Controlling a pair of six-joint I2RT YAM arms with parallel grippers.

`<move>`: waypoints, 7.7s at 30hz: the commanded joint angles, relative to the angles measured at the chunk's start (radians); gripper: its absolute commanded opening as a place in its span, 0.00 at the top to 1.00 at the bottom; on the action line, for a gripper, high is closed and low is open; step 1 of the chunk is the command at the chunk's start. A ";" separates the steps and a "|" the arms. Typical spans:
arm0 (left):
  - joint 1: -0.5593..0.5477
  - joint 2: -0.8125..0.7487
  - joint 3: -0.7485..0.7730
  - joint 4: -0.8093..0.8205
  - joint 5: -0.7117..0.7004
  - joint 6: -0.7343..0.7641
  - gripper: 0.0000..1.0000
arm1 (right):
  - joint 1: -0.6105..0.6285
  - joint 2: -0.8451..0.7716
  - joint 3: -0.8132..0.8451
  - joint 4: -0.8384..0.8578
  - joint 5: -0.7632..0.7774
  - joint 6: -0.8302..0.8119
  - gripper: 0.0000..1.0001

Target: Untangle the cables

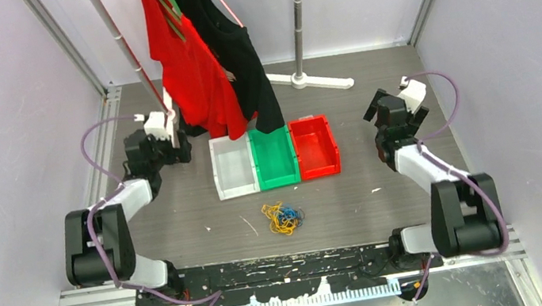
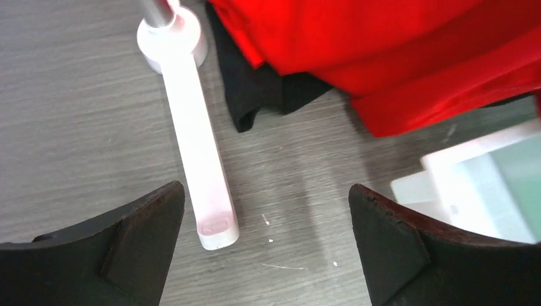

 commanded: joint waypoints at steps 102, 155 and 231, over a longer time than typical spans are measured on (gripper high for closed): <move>-0.324 -0.256 0.497 -1.383 0.934 0.412 0.41 | 0.878 0.002 0.443 -0.282 -1.095 0.491 0.99; -0.332 -0.336 0.429 -1.300 0.866 0.328 0.20 | 0.777 -0.019 0.426 -0.178 -1.270 0.578 0.99; -0.336 -0.492 0.581 -1.248 0.727 -0.343 1.00 | 0.928 0.031 0.281 0.025 -0.770 0.420 0.11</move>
